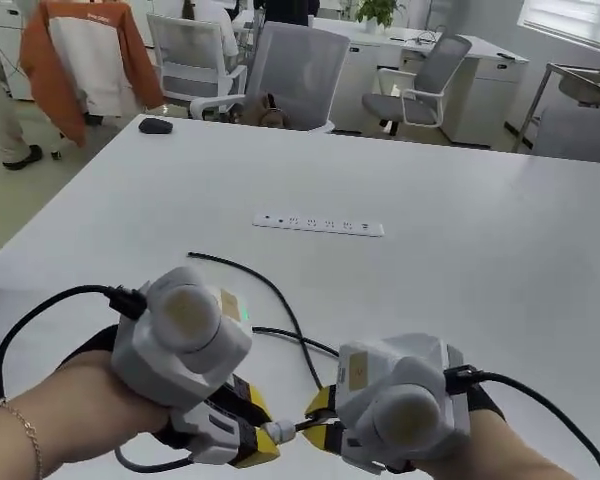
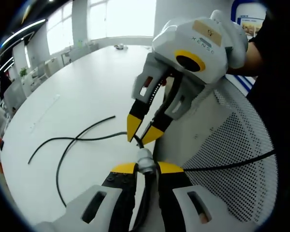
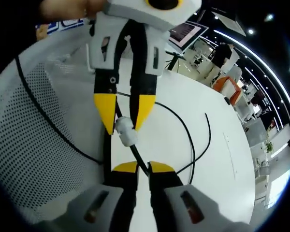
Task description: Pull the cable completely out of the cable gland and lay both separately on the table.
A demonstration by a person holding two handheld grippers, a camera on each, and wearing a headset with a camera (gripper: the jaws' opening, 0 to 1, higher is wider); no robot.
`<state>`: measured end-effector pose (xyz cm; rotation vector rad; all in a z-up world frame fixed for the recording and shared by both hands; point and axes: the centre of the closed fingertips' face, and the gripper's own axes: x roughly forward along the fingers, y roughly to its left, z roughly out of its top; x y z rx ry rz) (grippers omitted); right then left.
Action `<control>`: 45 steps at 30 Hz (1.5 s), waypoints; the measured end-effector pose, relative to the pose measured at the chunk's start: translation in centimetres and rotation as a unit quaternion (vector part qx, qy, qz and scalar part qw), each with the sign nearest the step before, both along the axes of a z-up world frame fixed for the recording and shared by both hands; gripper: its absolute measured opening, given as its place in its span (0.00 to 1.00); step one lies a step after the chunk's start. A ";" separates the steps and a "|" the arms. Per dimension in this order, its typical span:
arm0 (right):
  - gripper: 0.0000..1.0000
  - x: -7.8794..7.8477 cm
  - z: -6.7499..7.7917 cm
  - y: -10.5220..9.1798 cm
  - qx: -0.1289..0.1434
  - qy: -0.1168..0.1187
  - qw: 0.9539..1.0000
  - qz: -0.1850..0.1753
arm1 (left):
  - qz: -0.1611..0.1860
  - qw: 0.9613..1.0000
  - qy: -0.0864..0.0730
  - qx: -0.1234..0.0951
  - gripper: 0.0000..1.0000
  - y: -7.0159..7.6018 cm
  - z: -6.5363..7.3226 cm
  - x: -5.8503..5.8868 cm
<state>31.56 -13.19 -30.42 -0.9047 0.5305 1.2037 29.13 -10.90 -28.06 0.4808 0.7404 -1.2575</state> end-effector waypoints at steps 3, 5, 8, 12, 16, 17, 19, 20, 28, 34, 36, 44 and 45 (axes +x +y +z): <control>0.06 0.4 -0.3 -1.0 -0.004 0.009 1.000 -0.023 | 0.000 1.000 0.001 0.000 0.17 0.0 -0.1 0.0; 0.06 0.8 -0.6 -1.7 -0.009 0.012 0.999 -0.036 | 0.000 1.000 0.001 0.001 0.17 0.1 -0.2 0.0; 0.07 0.6 -0.9 -2.2 -0.008 0.046 0.997 -0.054 | -0.005 1.000 0.000 -0.004 0.17 -0.1 -0.4 0.0; 0.23 -1.5 -0.5 -1.2 -0.005 0.097 0.995 -0.010 | -0.043 0.998 -0.021 0.029 0.17 0.1 -1.2 -0.4; 0.23 -2.8 0.2 0.5 0.013 0.123 0.992 0.019 | -0.050 0.998 -0.028 0.032 0.17 -0.1 -1.7 -0.6; 0.23 -2.9 0.3 1.1 0.026 0.129 0.991 0.020 | -0.053 0.998 -0.033 0.032 0.17 -0.2 -1.9 -0.6; 0.23 -3.1 0.3 1.8 0.040 0.138 0.989 0.019 | -0.058 0.996 -0.051 0.038 0.17 -0.1 -2.2 -0.5; 0.23 -3.0 0.2 2.0 0.042 0.140 0.989 0.018 | -0.061 0.995 -0.064 0.041 0.17 -0.1 -2.3 -0.3; 0.21 -3.0 -1.4 2.9 0.045 0.153 0.987 0.022 | -0.140 0.973 -0.161 0.089 0.17 0.0 -3.7 -0.6; 0.15 -3.3 -2.4 3.1 0.052 0.166 0.985 0.016 | -0.165 0.961 -0.187 0.120 0.17 -0.3 -4.6 -0.8; 0.16 -3.6 -2.6 3.2 0.053 0.168 0.984 0.016 | -0.165 0.962 -0.187 0.108 0.17 -0.7 -4.4 -0.9; 0.13 -3.5 -3.0 3.1 0.043 0.158 0.986 0.019 | -0.159 0.965 -0.183 0.103 0.17 -0.8 -4.6 -0.8; 0.13 -3.5 -3.0 3.1 0.039 0.148 0.988 0.026 | -0.154 0.967 -0.178 0.101 0.17 -0.8 -4.6 -0.8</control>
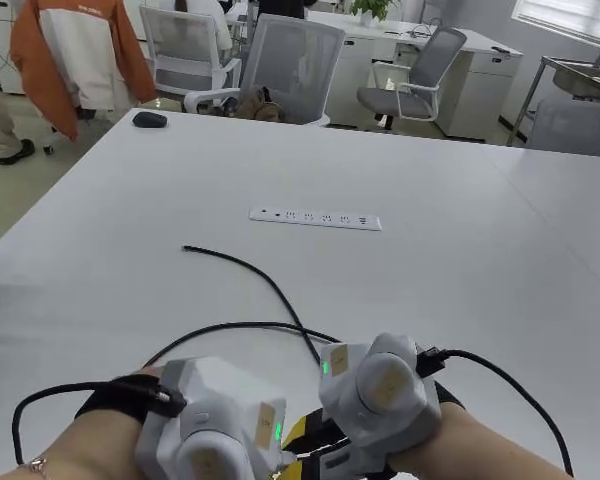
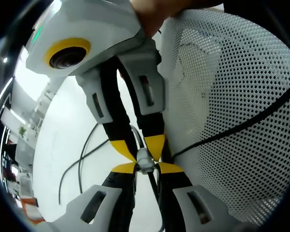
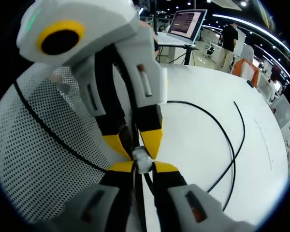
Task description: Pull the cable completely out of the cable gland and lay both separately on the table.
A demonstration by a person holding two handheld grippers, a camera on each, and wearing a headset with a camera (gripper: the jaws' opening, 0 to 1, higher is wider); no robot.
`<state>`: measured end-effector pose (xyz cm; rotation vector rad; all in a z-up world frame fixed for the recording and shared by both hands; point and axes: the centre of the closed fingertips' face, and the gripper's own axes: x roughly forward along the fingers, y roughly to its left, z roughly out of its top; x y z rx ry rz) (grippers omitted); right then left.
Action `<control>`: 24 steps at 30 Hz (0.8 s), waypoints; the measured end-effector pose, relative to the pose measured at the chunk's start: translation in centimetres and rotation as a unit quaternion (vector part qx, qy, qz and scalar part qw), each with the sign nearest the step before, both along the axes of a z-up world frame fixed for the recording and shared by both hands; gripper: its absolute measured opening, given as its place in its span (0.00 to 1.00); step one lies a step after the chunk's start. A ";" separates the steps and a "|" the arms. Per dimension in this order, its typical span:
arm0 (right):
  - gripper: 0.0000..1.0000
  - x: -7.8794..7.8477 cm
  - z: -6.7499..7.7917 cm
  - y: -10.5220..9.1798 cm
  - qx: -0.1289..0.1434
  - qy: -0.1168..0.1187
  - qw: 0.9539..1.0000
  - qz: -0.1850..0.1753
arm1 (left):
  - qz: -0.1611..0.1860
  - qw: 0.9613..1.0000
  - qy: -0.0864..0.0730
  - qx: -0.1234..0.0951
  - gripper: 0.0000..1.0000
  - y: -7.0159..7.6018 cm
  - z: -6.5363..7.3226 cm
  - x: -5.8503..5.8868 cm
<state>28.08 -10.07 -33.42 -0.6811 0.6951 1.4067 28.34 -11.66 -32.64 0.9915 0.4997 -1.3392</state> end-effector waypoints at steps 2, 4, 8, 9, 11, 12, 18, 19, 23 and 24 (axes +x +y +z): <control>0.12 0.0 0.0 0.1 -0.004 -0.015 1.000 0.008 | 0.012 1.000 0.012 -0.007 0.17 0.1 0.1 0.1; 0.12 0.2 0.1 0.1 -0.006 -0.037 0.999 0.020 | 0.039 0.998 0.038 -0.028 0.17 0.0 0.3 0.1; 0.12 0.4 0.5 0.3 -0.002 -0.063 0.998 0.027 | 0.092 0.987 0.100 -0.083 0.17 0.4 0.9 0.5; 0.12 0.5 0.6 0.4 0.000 -0.068 0.997 0.028 | 0.102 0.984 0.110 -0.092 0.17 0.7 1.1 0.5; 0.12 0.8 0.9 0.5 0.003 -0.086 0.996 0.032 | 0.121 0.978 0.128 -0.110 0.17 0.9 1.4 0.8; 0.12 0.9 1.0 0.6 0.002 -0.095 0.995 0.034 | 0.132 0.974 0.139 -0.120 0.17 1.0 1.5 0.9; 0.12 1.9 1.5 0.5 -0.004 -0.138 0.990 0.030 | 0.180 0.955 0.174 -0.158 0.17 1.2 2.1 1.8; 0.12 2.1 1.6 0.5 -0.004 -0.143 0.989 0.030 | 0.187 0.952 0.180 -0.164 0.17 1.1 2.2 1.8; 0.12 2.4 1.8 0.4 -0.006 -0.163 0.986 0.035 | 0.214 0.934 0.215 -0.189 0.17 1.1 2.5 2.1; 0.12 2.5 1.9 0.5 -0.006 -0.166 0.986 0.034 | 0.217 0.931 0.219 -0.194 0.17 1.1 2.5 2.2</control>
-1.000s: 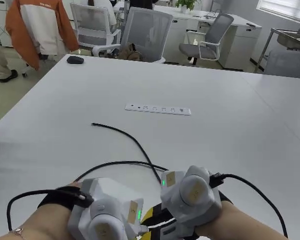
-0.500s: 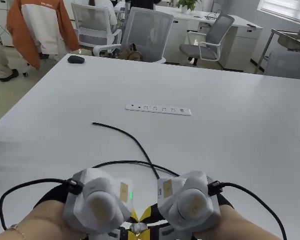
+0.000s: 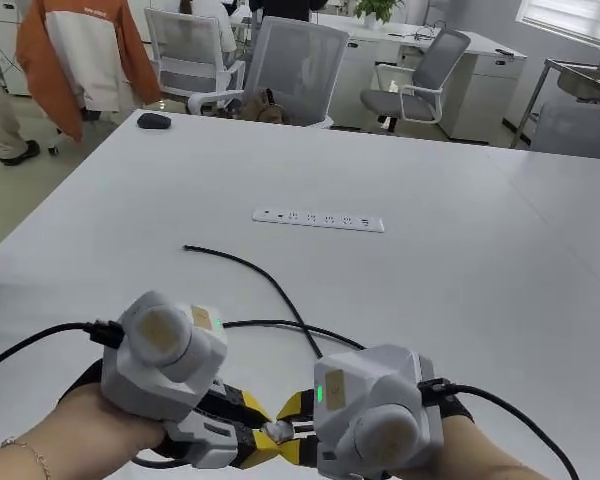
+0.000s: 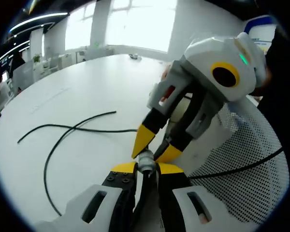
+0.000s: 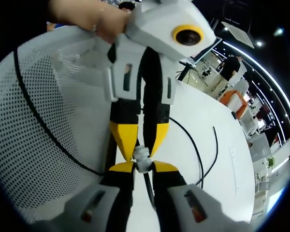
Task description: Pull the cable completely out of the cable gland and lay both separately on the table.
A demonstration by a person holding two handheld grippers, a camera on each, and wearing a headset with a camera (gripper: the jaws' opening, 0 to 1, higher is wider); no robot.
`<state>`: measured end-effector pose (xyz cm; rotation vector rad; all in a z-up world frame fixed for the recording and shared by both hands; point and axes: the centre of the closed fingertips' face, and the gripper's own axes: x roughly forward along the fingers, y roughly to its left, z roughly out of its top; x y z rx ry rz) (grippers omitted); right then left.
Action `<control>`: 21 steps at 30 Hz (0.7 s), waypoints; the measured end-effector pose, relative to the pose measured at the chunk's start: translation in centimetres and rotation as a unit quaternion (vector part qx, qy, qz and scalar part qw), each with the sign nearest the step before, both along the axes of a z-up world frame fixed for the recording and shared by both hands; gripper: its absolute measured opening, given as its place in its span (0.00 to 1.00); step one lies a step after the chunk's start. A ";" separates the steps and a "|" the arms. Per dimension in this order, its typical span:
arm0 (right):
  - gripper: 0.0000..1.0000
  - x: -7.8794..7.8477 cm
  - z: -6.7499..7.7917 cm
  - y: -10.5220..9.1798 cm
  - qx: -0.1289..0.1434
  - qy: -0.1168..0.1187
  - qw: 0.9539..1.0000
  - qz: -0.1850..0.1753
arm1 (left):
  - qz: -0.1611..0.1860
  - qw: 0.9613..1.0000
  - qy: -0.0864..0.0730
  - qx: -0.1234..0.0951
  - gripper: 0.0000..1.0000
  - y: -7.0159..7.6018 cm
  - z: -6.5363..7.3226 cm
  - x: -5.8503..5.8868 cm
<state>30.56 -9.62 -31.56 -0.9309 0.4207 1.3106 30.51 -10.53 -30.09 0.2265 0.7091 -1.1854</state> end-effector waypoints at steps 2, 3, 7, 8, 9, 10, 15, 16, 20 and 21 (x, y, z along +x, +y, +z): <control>0.12 0.0 0.1 0.1 0.001 -0.004 1.000 0.001 | 0.007 1.000 0.011 -0.009 0.17 0.1 0.0 0.1; 0.12 0.0 0.1 0.1 0.001 -0.005 1.000 0.002 | 0.009 1.000 0.016 -0.012 0.17 0.1 0.0 0.0; 0.13 0.2 0.1 0.2 -0.003 -0.003 1.000 -0.014 | 0.014 1.000 0.020 -0.010 0.17 0.0 -0.2 0.0; 0.14 0.5 0.0 -0.1 -0.003 0.005 0.999 -0.037 | 0.018 1.000 0.018 -0.009 0.17 0.0 -0.2 0.1; 0.20 0.7 0.0 0.0 -0.003 0.005 0.999 -0.038 | 0.019 1.000 0.017 -0.013 0.17 -0.1 -0.1 0.2; 0.25 0.8 0.1 -0.1 -0.001 0.003 0.999 -0.038 | 0.019 1.000 0.015 -0.018 0.17 -0.2 0.1 0.2; 0.23 1.3 0.0 -0.7 -0.006 0.002 0.999 -0.052 | -0.004 1.000 -0.026 0.007 0.17 -0.1 0.0 0.4; 0.22 1.3 -0.1 -0.8 -0.008 0.002 0.999 -0.053 | -0.010 0.999 -0.036 0.018 0.17 -0.1 -0.2 0.3; 0.18 1.5 -0.3 -1.0 -0.014 0.002 0.998 -0.055 | -0.054 0.986 -0.113 0.111 0.17 0.7 -1.6 0.5; 0.17 1.5 -0.3 -1.0 -0.015 0.003 0.998 -0.055 | -0.065 0.983 -0.120 0.120 0.17 0.6 -1.9 0.3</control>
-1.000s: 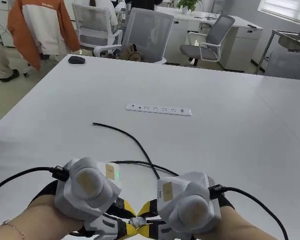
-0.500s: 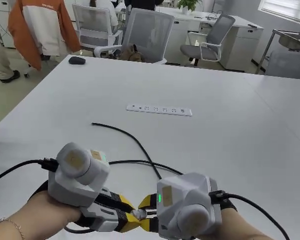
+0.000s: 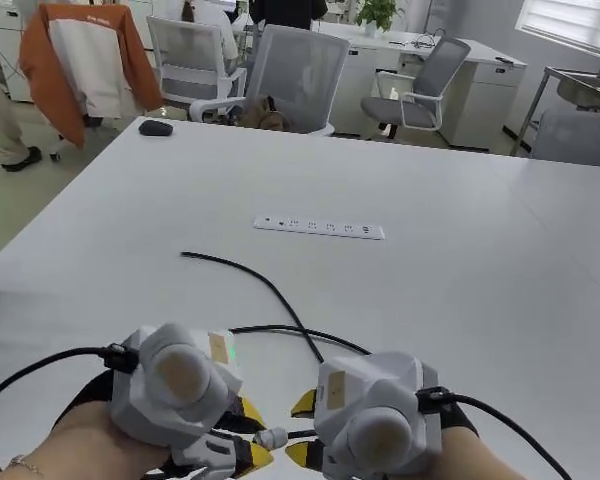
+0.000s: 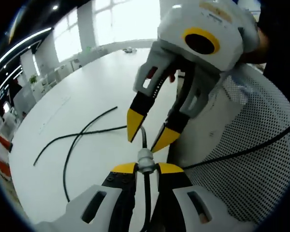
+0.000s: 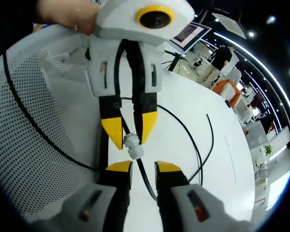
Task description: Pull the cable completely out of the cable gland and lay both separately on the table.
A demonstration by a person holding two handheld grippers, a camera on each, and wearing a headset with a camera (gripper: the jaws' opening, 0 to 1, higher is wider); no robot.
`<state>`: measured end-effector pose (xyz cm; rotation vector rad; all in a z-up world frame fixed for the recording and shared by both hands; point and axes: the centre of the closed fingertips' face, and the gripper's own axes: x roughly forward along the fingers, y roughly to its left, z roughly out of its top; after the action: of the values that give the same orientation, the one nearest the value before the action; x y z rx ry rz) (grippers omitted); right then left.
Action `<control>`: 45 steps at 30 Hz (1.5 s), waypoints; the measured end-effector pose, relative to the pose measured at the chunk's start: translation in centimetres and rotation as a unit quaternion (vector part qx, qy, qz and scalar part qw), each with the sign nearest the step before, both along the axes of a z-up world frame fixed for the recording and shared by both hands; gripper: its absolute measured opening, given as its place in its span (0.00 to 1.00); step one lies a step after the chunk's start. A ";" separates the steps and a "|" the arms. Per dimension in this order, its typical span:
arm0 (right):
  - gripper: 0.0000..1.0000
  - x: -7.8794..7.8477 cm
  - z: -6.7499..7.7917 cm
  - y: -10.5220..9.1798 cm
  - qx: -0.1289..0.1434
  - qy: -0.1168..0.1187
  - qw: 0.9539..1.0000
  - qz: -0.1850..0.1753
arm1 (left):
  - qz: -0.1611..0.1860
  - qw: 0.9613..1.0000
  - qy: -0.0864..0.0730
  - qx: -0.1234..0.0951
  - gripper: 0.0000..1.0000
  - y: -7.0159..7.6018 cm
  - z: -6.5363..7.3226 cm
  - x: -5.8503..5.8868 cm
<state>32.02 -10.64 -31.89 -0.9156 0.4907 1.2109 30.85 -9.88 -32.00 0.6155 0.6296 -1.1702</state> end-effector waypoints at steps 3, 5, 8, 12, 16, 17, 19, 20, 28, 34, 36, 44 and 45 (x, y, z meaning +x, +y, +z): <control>0.16 -0.1 -0.2 -0.1 -0.004 0.003 1.000 0.002 | -0.026 1.000 -0.010 0.011 0.17 -0.2 -0.3 -0.5; 0.15 -0.2 -0.3 -0.1 -0.006 0.005 1.000 0.005 | -0.022 1.000 -0.012 0.010 0.17 -0.3 -0.1 -0.4; 0.13 -0.3 -0.5 -0.2 -0.011 0.008 1.000 0.007 | -0.024 0.999 -0.021 -0.005 0.17 -0.6 0.6 -0.1; 0.05 -0.3 -0.7 -0.4 -0.017 0.008 1.000 0.009 | -0.023 0.999 -0.021 -0.017 0.17 -0.8 0.9 -0.1; 0.04 -0.2 -0.9 -0.6 -0.026 0.004 1.000 0.007 | -0.023 0.999 -0.022 -0.013 0.17 -0.7 0.8 0.0; 0.04 -0.1 -0.9 -0.7 -0.029 0.001 1.000 0.007 | -0.023 0.999 -0.024 -0.012 0.17 -0.7 0.8 0.1; 0.04 0.2 -0.9 -0.9 -0.027 0.003 1.000 -0.002 | -0.019 0.999 -0.025 -0.012 0.17 -0.6 0.9 0.2; 0.04 0.3 -0.9 -1.0 -0.027 0.003 1.000 -0.005 | -0.017 0.999 -0.026 -0.012 0.17 -0.6 0.9 0.3; 0.04 1.2 -1.6 -2.5 -0.049 0.003 0.998 -0.036 | -0.004 1.000 -0.024 -0.002 0.17 0.0 0.5 0.7; 0.03 2.3 -1.8 -4.3 -0.083 -0.014 0.994 -0.069 | 0.005 1.000 -0.024 0.001 0.17 0.4 0.4 1.1; 0.04 2.6 -1.8 -4.7 -0.082 -0.009 0.993 -0.084 | 0.010 1.000 -0.024 -0.001 0.17 0.5 0.5 1.2; 0.05 2.4 -3.2 -6.1 -0.104 0.022 0.989 -0.106 | 0.010 1.000 -0.026 0.007 0.17 0.6 0.3 1.1; 0.06 2.3 -3.2 -6.0 -0.105 0.020 0.989 -0.102 | 0.009 1.000 -0.025 0.011 0.17 0.6 0.1 1.0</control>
<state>34.34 -16.62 -35.05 -0.9938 0.7367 1.0062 31.90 -9.25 -31.88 0.6540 0.6053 -1.1295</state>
